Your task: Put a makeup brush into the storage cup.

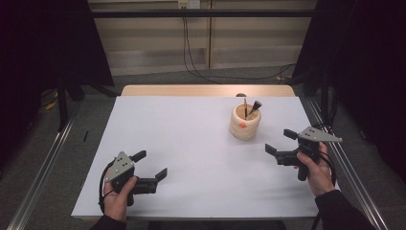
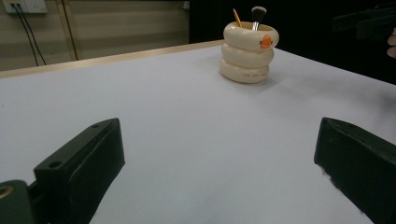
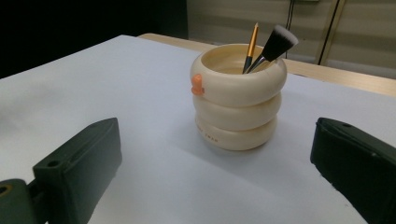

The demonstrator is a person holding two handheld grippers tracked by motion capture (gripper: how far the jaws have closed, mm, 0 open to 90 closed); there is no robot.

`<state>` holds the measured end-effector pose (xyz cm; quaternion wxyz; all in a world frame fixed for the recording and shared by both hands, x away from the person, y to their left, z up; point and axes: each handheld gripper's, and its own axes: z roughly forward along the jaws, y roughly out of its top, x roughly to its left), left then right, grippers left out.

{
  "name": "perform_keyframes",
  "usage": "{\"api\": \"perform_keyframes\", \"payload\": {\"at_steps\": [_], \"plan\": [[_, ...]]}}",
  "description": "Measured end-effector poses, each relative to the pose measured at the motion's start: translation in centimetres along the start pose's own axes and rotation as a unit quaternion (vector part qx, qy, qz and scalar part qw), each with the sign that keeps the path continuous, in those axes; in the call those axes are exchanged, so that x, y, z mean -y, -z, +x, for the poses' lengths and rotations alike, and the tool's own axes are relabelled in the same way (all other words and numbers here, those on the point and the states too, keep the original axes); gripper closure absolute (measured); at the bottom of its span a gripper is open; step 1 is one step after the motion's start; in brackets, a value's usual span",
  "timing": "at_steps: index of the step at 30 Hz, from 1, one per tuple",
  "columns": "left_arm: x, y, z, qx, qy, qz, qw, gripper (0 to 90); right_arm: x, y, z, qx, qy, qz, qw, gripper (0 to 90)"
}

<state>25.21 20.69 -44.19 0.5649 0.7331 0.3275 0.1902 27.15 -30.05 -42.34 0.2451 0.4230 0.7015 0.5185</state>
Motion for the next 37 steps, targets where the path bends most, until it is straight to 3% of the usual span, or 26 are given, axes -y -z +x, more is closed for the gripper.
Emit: {"api": "perform_keyframes", "payload": {"at_steps": [5, 12, 25, 31, 32, 37], "plan": [[0.0, 0.2, -0.2, -0.006, 0.000, -0.004, 1.0000, 1.5, 1.2, 1.0, 0.5, 0.001, -0.003, -0.003, 1.0000, 1.6], [0.1, 0.6, -0.2, -0.010, 0.000, -0.006, 0.9999, 1.3, 2.0, 2.6, 1.5, 0.008, 0.018, -0.001, 0.9998, 1.6], [0.1, 1.2, -0.3, -0.015, -0.003, -0.014, 0.9998, 1.5, 4.3, 5.6, 1.6, 0.026, 0.006, 0.000, 0.9996, 1.7], [0.0, 1.0, -0.7, -0.008, -0.019, -0.012, 0.9997, 1.2, 4.5, 5.8, 1.8, 0.026, 0.010, -0.002, 0.9996, 1.7], [0.1, 1.0, -0.7, -0.012, -0.011, -0.014, 0.9998, 1.0, 4.5, 5.7, 1.8, 0.028, 0.011, -0.001, 0.9995, 1.7], [0.1, 1.0, -0.6, -0.012, -0.009, -0.012, 0.9998, 0.9, 4.5, 5.4, 1.9, 0.024, 0.014, 0.005, 0.9996, 1.5]]}}
